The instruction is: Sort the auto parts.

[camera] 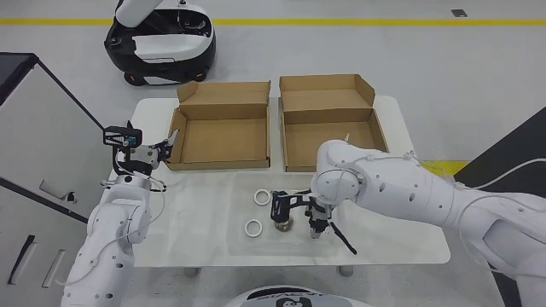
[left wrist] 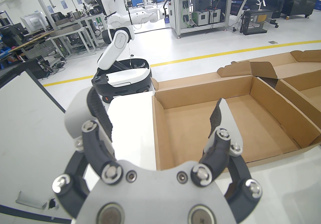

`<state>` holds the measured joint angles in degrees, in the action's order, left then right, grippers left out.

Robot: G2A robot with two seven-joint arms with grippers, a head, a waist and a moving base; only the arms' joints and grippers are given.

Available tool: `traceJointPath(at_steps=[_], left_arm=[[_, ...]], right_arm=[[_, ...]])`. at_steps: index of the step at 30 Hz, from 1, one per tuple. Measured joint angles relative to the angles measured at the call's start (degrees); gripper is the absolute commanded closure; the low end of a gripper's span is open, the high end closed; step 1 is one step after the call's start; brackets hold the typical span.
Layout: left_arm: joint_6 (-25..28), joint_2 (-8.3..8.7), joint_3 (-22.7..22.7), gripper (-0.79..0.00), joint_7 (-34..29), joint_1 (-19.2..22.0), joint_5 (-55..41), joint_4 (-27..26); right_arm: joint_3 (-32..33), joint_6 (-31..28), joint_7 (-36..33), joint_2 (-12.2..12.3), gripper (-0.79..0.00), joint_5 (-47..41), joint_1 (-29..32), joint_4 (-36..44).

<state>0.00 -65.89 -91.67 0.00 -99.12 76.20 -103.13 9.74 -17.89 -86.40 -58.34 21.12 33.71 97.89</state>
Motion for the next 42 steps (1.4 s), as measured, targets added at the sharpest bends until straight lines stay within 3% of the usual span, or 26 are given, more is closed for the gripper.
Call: traceJointPath(at_steps=[18,42], left_arm=[[0.0,0.00,0.0,-0.785,0.0,0.0,0.0,0.0],[0.0,0.00,0.0,-0.785,0.0,0.0,0.0,0.0]], right_arm=[[0.0,-0.5,0.5,-2.3,-0.372,2.1,2.3,-4.4],[0.0,-0.1,0.1,-3.6,-0.268,3.0,3.0,-5.8]])
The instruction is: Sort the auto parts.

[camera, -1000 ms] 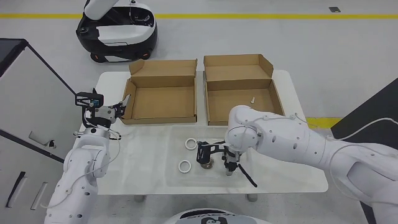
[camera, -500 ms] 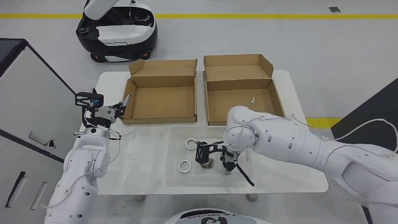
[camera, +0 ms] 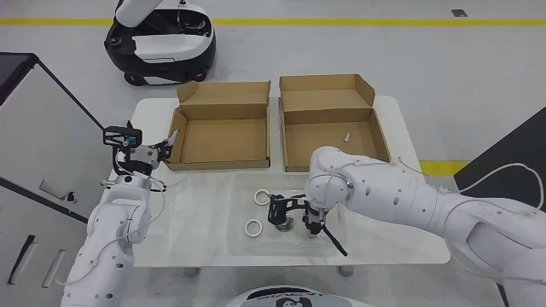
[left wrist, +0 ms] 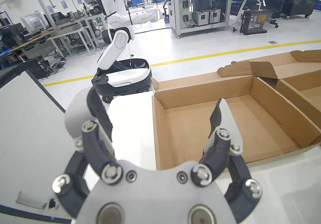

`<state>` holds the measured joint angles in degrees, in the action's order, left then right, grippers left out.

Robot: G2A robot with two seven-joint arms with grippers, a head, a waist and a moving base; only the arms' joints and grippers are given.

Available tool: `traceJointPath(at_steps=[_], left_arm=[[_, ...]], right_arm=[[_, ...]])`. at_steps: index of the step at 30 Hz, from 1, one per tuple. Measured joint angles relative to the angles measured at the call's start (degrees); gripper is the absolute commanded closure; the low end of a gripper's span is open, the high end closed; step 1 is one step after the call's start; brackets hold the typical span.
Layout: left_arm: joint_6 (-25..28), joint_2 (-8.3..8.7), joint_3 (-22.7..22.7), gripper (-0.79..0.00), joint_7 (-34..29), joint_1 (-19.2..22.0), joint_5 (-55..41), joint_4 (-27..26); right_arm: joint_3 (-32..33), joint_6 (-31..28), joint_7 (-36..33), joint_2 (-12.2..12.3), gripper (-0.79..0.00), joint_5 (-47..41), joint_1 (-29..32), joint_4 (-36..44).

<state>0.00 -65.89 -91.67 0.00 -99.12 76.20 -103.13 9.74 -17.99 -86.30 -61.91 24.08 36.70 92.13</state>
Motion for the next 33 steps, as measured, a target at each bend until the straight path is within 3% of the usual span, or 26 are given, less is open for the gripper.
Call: traceJointPath(at_steps=[14,15,18,33], left_arm=[[0.0,0.00,0.0,-0.785,0.0,0.0,0.0,0.0],[0.0,0.00,0.0,-0.785,0.0,0.0,0.0,0.0],[0.0,0.00,0.0,-0.785,0.0,0.0,0.0,0.0],[0.0,0.00,0.0,-0.785,0.0,0.0,0.0,0.0]], right_arm=[[0.0,-0.3,0.3,-0.1,-0.237,0.0,0.1,-0.7],[0.0,-0.3,0.3,-0.2,-0.219,0.0,0.2,-0.8],[0.0,-0.3,0.3,-0.2,0.000,0.2,0.2,-1.0],[0.0,-0.1,0.1,0.3,0.000,-1.8,-1.4,-0.1]])
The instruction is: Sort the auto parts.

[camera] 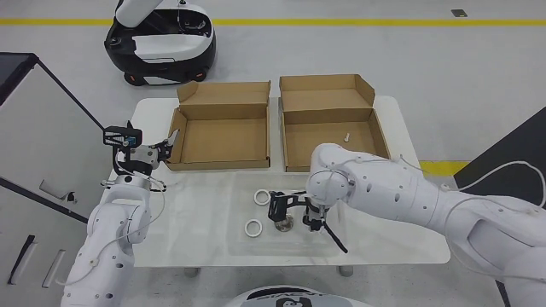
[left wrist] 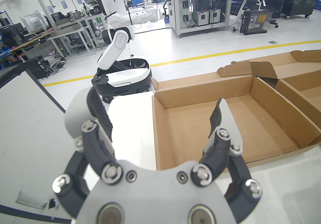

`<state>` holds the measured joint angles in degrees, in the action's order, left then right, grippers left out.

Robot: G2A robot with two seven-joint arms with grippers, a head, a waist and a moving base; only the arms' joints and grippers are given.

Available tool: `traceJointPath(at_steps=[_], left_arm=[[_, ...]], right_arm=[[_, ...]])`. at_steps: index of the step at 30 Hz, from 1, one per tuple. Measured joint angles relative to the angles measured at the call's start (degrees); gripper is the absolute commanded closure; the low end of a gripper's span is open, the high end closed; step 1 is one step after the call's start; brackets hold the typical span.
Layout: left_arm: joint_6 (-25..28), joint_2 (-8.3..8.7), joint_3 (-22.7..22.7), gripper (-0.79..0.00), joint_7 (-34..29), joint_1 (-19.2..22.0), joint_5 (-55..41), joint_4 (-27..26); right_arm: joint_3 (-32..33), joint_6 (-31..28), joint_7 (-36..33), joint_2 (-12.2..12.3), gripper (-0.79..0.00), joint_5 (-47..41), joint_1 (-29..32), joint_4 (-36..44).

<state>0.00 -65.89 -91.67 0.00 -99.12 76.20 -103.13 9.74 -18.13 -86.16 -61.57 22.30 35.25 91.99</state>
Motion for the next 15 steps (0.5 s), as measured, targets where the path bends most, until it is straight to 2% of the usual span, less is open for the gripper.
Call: traceJointPath(at_steps=[8,15], left_arm=[[0.0,0.00,0.0,-0.785,0.0,0.0,0.0,0.0],[0.0,0.00,0.0,-0.785,0.0,0.0,0.0,0.0]], right_arm=[[0.3,-0.1,0.1,1.6,0.000,-3.8,-3.2,2.1],[3.8,-0.7,0.7,4.2,0.000,-6.4,-5.1,3.0]])
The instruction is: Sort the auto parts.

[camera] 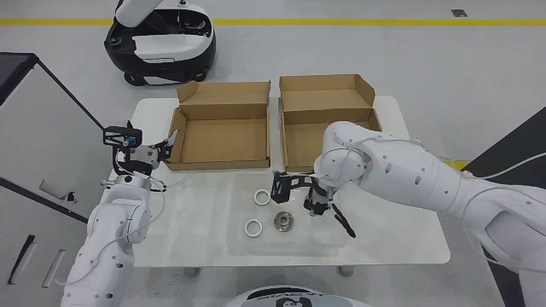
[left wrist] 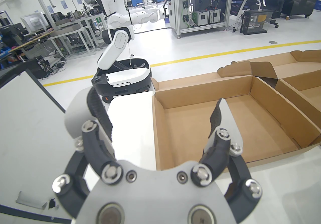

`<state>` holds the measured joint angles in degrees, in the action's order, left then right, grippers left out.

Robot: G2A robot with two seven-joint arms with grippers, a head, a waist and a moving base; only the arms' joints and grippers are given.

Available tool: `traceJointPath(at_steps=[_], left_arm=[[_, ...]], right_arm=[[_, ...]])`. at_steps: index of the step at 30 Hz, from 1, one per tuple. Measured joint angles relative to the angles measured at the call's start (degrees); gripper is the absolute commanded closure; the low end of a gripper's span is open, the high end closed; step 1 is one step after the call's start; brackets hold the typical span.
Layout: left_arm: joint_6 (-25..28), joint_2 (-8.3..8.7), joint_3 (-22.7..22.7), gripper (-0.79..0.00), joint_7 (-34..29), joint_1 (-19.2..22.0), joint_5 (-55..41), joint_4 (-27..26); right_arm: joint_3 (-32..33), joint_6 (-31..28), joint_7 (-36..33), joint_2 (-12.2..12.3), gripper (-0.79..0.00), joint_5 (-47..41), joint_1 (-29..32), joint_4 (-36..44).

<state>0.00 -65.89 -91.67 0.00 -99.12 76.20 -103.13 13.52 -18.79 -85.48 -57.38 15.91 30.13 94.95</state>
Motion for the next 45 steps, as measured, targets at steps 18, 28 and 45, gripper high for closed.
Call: traceJointPath(at_steps=[18,28,45], left_arm=[[0.0,0.00,0.0,-0.785,0.0,0.0,0.0,0.0],[0.0,0.00,0.0,-0.785,0.0,0.0,0.0,0.0],[0.0,0.00,0.0,-0.785,0.0,0.0,0.0,0.0]], right_arm=[[6.6,-15.6,15.6,8.2,0.000,-12.0,-1.8,-2.5],[-3.5,-24.6,24.6,5.7,0.000,-13.7,-10.9,-8.1],[-3.8,-39.2,39.2,3.2,0.000,-18.0,-8.9,-16.4]])
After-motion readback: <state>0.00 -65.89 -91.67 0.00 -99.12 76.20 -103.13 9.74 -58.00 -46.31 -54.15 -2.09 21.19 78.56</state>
